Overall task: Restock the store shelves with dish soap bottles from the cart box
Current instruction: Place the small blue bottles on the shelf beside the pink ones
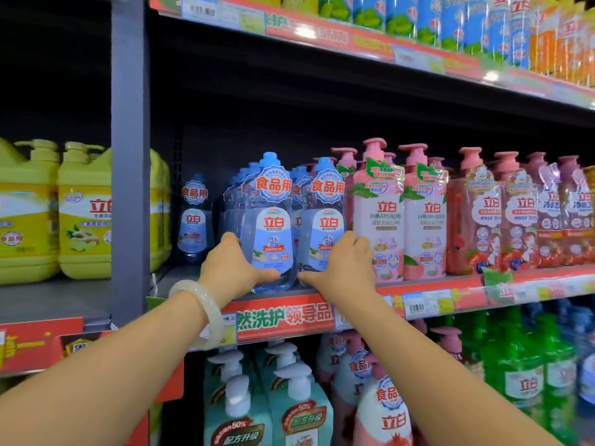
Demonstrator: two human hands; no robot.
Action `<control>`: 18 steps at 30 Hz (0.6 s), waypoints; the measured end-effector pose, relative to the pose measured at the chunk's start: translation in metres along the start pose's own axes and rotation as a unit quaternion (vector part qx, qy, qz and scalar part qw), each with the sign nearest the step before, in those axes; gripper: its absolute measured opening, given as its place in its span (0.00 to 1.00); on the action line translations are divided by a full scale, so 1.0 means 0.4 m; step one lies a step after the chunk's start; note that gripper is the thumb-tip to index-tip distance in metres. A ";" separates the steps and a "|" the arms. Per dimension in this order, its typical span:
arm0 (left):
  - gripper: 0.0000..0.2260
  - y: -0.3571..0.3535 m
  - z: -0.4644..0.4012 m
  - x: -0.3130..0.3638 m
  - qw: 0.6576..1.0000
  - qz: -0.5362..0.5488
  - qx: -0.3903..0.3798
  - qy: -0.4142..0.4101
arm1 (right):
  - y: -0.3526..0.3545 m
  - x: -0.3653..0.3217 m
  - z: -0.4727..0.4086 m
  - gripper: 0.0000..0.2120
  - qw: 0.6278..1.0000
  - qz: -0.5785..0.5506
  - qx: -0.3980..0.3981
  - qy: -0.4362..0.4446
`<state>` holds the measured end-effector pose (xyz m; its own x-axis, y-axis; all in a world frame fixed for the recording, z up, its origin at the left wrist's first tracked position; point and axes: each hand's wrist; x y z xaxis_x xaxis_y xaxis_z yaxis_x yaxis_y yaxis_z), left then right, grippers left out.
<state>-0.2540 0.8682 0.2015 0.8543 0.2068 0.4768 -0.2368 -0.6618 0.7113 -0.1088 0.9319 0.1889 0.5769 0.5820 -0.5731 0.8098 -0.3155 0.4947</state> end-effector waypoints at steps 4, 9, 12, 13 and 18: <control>0.30 -0.001 0.000 0.000 1.000 0.001 0.002 0.001 | 0.000 0.002 -0.002 0.41 1.000 -0.006 -0.007 -0.008; 0.30 -0.003 -0.001 -0.002 1.000 0.002 0.002 0.001 | 0.003 0.005 0.001 0.40 1.000 -0.012 -0.011 -0.009; 0.30 -0.001 0.003 0.002 1.000 -0.005 -0.012 -0.003 | 0.010 0.012 0.011 0.40 1.000 -0.013 -0.007 -0.004; 0.31 -0.001 0.007 0.005 1.000 -0.015 -0.005 -0.009 | 0.015 0.013 0.017 0.39 1.000 -0.017 -0.001 0.004; 0.31 0.010 0.083 0.026 0.971 -0.089 0.159 -0.154 | 0.042 -0.008 0.072 0.30 0.989 -0.037 -0.006 0.142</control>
<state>-0.2307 0.8437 0.1921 0.9780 0.1459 0.1490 0.0407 -0.8342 0.5499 -0.0940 0.9030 0.1801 0.4608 0.7910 -0.4024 0.8465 -0.2555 0.4671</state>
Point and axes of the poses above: each hand's wrist, its own z-axis away from the middle knuckle, its own y-axis out of the back of the hand, x = y × z, and after that the axes turned 14 degrees about -z, right-handed
